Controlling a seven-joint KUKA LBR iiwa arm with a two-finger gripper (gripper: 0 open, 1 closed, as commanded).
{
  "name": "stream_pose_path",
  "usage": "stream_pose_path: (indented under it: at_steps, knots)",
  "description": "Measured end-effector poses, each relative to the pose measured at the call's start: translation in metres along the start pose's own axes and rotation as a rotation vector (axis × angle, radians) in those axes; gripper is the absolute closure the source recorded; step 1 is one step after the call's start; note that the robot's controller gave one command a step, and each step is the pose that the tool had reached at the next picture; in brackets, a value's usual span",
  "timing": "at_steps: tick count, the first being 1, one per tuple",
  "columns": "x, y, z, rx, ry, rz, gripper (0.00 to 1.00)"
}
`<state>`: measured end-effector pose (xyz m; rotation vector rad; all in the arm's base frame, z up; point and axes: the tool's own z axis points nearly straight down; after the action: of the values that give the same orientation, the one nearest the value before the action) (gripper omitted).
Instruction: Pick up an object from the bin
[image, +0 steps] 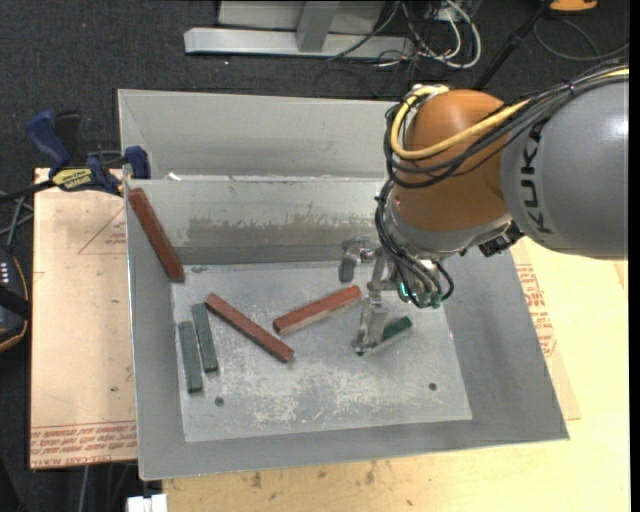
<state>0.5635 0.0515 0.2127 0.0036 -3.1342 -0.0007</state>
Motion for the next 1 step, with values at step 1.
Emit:
stream_pose_path:
  at_steps: [1]
  knots:
    - [-0.0015, -0.0002, -0.0045, -0.001, -0.008, 0.001, 0.00]
